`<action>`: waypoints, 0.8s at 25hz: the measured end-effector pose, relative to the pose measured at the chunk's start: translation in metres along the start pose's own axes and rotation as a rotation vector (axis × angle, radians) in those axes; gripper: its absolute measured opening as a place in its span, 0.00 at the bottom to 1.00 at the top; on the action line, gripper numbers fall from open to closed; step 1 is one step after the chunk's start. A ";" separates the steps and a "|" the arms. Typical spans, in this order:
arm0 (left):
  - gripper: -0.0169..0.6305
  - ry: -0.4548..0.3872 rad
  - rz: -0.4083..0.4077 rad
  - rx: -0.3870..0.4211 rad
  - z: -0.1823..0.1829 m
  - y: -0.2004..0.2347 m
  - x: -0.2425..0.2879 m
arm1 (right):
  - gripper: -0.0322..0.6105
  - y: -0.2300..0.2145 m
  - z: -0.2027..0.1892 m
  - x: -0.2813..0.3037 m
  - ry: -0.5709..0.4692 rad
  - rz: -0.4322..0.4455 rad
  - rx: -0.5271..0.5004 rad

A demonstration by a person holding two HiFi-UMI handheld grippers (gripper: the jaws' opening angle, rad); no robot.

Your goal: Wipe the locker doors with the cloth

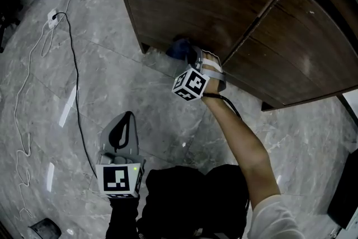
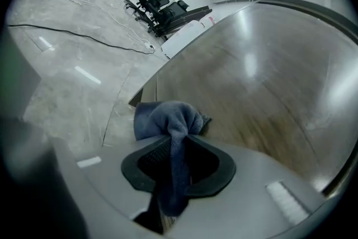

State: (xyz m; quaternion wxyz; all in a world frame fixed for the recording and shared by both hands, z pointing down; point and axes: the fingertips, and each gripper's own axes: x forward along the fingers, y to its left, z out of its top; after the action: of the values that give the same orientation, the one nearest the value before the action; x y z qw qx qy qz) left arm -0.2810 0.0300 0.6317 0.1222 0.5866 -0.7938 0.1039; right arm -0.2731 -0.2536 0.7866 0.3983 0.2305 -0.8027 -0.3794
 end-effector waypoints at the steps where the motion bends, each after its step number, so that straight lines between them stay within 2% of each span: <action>1: 0.03 0.000 0.002 0.001 -0.001 0.001 0.000 | 0.16 0.006 -0.002 0.004 0.010 0.017 -0.003; 3: 0.03 -0.005 0.007 0.004 -0.004 0.004 0.000 | 0.16 0.011 -0.003 0.007 0.023 0.037 -0.001; 6: 0.03 0.011 0.004 -0.015 -0.003 0.006 0.000 | 0.16 -0.007 0.012 -0.003 -0.009 0.015 -0.002; 14: 0.03 -0.013 -0.012 -0.007 0.010 -0.003 0.006 | 0.16 -0.120 0.096 -0.056 -0.194 -0.136 0.018; 20: 0.03 -0.034 0.008 0.022 0.026 0.002 0.004 | 0.16 -0.202 0.131 -0.101 -0.275 -0.249 0.058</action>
State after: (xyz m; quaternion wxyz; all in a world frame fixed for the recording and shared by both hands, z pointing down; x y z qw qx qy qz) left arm -0.2859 0.0188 0.6082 0.1018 0.5863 -0.7971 0.1030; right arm -0.3078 -0.2518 0.5277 0.2279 0.2855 -0.8254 -0.4303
